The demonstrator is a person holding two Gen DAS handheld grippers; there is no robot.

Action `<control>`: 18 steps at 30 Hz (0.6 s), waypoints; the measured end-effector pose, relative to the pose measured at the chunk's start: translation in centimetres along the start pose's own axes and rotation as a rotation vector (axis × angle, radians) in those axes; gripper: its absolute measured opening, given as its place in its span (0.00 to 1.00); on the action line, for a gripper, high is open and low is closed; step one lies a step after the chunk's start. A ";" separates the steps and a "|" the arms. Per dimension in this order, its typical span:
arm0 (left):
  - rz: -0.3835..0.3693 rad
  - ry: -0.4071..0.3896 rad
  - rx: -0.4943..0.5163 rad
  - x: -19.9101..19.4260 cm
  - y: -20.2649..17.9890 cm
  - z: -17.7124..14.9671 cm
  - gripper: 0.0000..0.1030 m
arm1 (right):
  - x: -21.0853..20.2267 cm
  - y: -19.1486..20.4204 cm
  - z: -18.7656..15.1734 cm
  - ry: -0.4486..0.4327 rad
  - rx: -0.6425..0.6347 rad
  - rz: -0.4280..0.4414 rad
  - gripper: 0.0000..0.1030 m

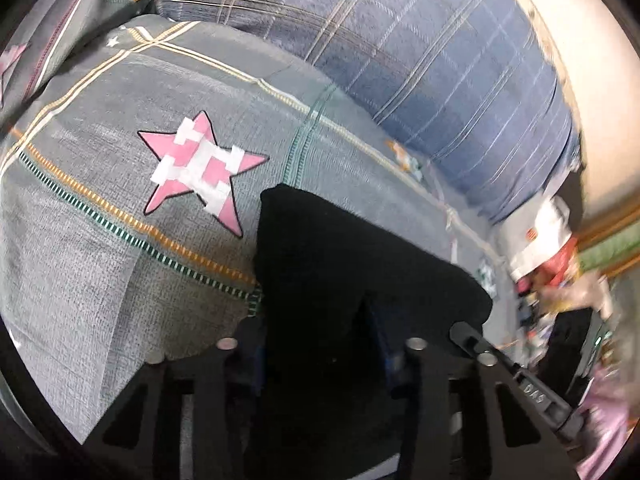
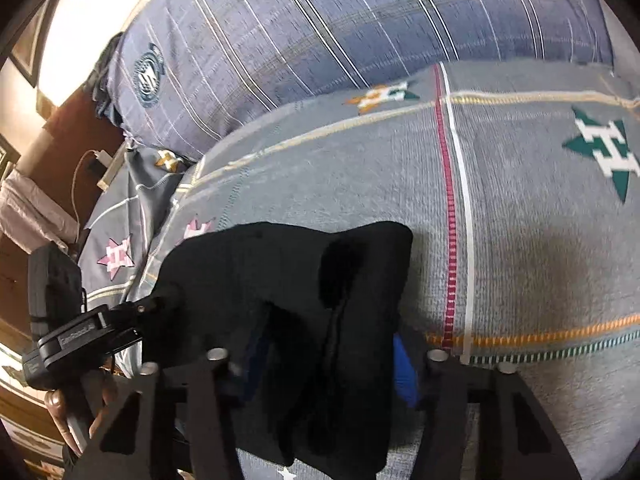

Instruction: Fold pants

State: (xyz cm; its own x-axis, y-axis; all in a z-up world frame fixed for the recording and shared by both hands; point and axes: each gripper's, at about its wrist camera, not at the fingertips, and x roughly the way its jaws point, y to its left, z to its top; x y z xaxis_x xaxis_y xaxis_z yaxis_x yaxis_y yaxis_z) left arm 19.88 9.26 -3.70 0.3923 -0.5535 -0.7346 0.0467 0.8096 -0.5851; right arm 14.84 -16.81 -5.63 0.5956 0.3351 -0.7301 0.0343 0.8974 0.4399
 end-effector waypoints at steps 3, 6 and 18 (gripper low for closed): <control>-0.007 -0.037 0.048 -1.8 -2.0 1.4 0.34 | -1.9 1.1 1.5 -0.057 -0.032 0.025 0.36; 0.029 -0.058 0.112 -2.7 -4.1 3.5 0.34 | -2.6 2.6 4.2 -0.056 -0.056 0.014 0.36; 0.134 0.037 0.095 3.1 -2.0 5.3 0.56 | 4.6 -2.0 6.8 0.029 0.128 0.047 0.56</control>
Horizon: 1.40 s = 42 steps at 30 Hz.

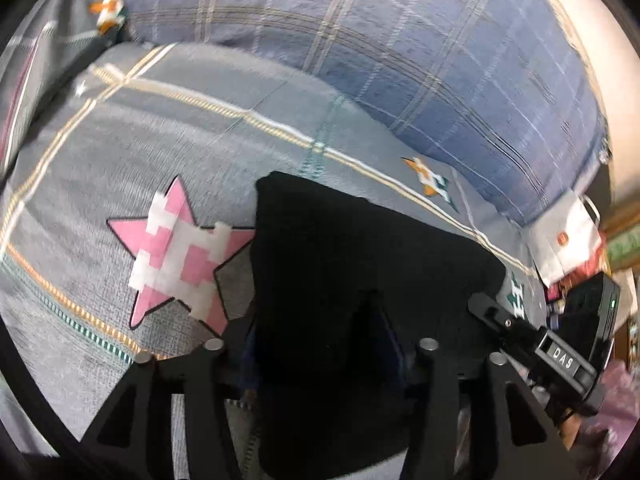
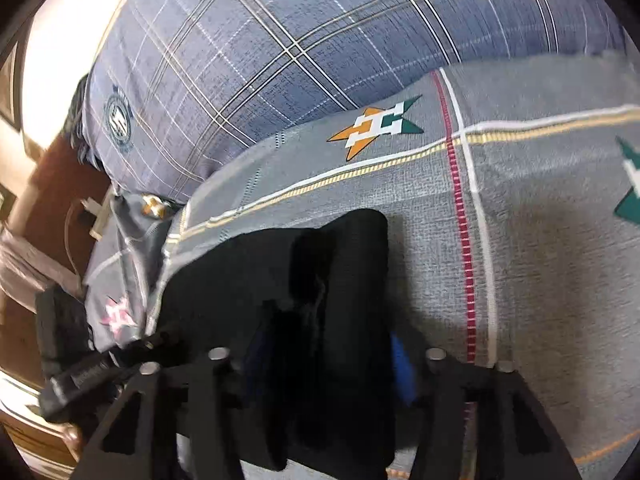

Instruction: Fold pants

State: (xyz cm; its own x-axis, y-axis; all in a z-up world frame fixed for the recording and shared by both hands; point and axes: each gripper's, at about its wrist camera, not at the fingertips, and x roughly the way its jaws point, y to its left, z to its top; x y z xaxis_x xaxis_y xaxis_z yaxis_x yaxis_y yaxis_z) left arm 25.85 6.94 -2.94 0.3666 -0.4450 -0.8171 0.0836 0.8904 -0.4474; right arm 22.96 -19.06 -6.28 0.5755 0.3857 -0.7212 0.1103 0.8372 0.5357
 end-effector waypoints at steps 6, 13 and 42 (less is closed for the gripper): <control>0.070 -0.026 0.052 -1.8 -0.3 -2.0 0.59 | -2.5 1.9 -1.6 0.008 -0.112 -0.079 0.67; 0.158 -0.035 0.101 -0.1 -0.9 -2.8 0.62 | -0.2 1.4 -2.7 0.067 -0.143 -0.133 0.73; 0.195 -0.232 0.142 -5.1 -0.7 -8.8 0.62 | -3.1 1.1 -11.1 -0.048 -0.117 -0.085 0.47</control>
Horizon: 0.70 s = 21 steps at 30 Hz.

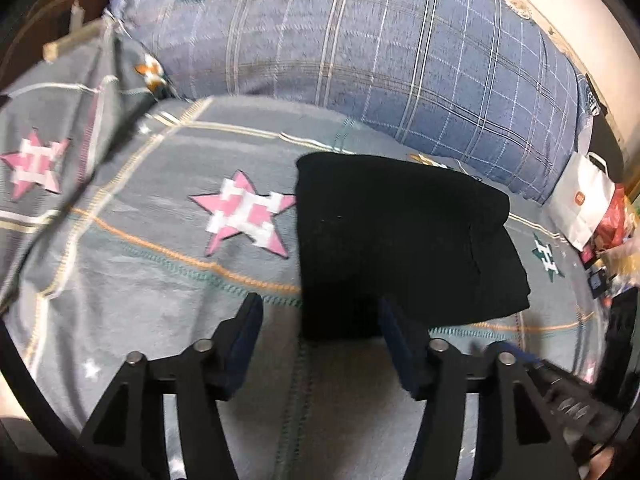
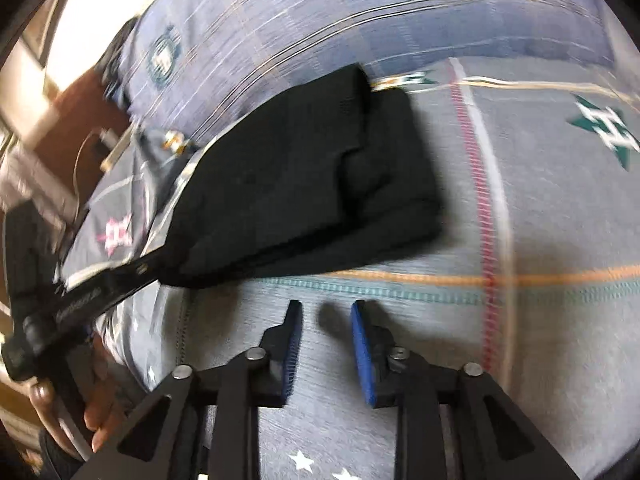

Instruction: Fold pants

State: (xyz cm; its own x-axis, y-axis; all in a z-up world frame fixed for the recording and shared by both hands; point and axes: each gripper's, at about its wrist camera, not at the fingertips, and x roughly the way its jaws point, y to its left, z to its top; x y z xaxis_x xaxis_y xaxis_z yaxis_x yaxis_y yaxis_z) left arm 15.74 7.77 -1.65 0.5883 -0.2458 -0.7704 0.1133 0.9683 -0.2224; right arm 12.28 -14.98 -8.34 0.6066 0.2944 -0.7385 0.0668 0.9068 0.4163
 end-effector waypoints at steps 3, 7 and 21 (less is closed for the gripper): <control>0.042 -0.013 -0.002 -0.8 0.1 -1.3 0.66 | -1.7 -0.7 -0.1 -0.066 0.047 -0.012 0.84; 0.070 -0.035 0.021 -2.2 -0.3 -2.7 0.66 | -3.0 -0.6 -0.6 -0.072 0.059 -0.016 0.84; 0.184 -0.232 0.079 -7.3 -1.3 -5.9 0.79 | -7.4 2.4 -4.8 -0.204 -0.076 -0.160 0.93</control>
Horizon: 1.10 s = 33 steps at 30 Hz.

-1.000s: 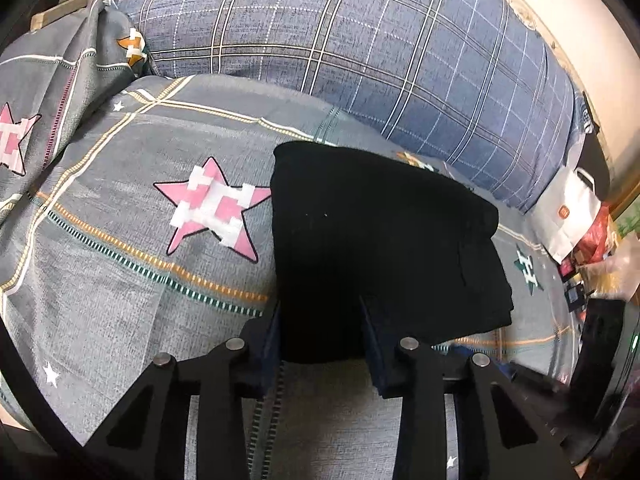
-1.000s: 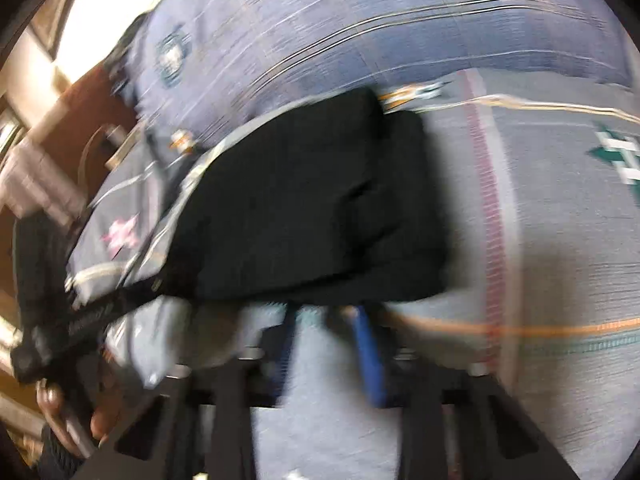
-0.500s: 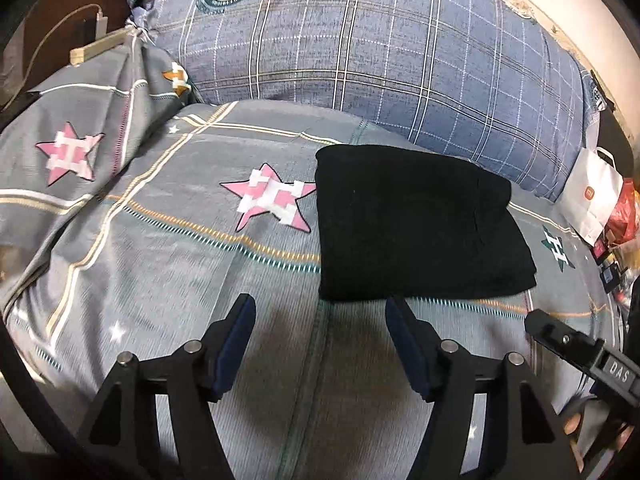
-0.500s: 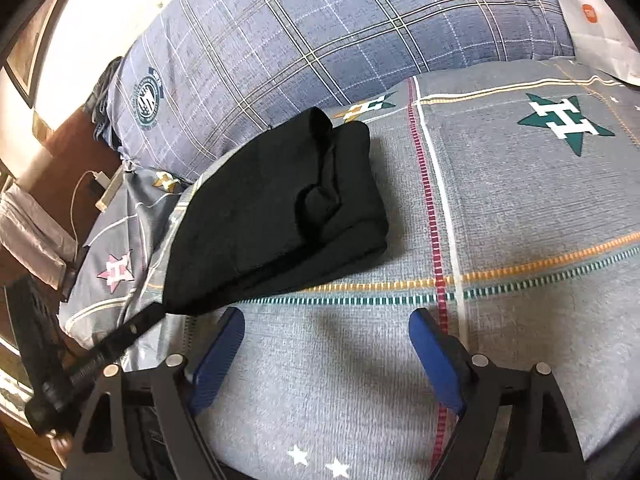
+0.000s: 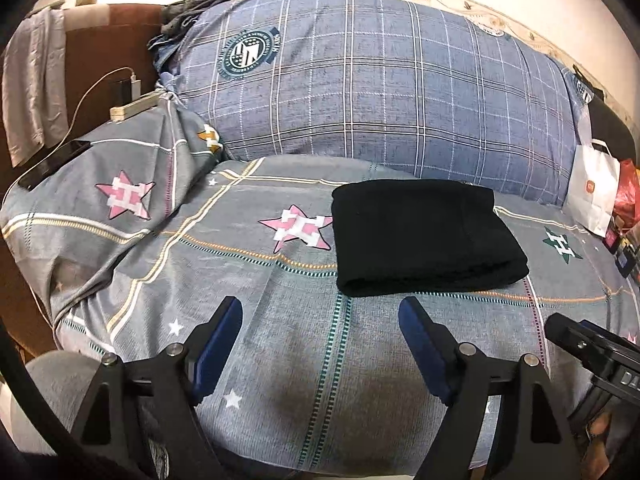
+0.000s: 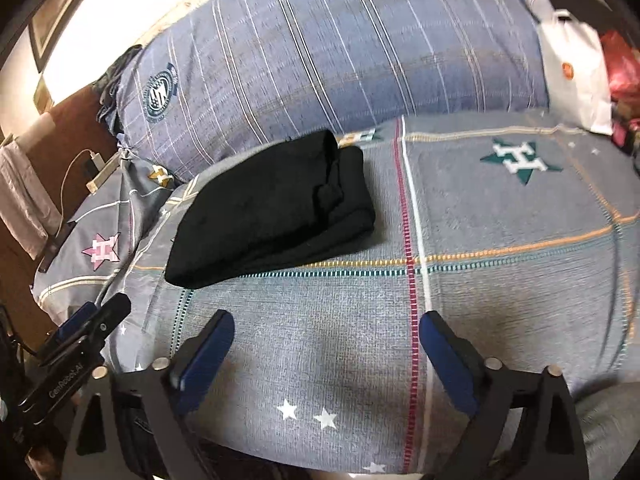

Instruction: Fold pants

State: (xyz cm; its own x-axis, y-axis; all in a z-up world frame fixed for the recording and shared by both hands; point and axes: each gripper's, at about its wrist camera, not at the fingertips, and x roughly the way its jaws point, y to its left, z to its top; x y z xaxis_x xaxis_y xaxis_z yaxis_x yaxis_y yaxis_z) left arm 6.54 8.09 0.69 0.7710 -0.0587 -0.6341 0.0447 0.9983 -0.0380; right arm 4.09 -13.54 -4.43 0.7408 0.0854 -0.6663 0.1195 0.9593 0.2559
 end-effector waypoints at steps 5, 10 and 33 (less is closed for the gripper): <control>-0.006 0.036 0.037 -1.2 -0.5 -0.6 0.79 | -2.1 1.0 -0.8 -0.012 -0.032 0.001 0.93; -0.020 0.087 0.082 -3.1 -1.3 -0.7 0.79 | -5.6 1.8 -1.2 -0.031 -0.043 -0.001 0.93; -0.012 0.037 0.095 -10.6 -1.1 1.3 0.79 | -12.1 3.6 0.1 -0.042 -0.088 -0.125 0.93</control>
State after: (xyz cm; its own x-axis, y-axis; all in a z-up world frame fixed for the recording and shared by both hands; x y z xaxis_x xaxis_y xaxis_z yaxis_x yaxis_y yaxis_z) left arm -0.90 7.63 8.48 0.7462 -0.0689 -0.6621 0.1152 0.9930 0.0264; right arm -4.35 -11.14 4.58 0.7506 -0.0459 -0.6592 0.1556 0.9818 0.1088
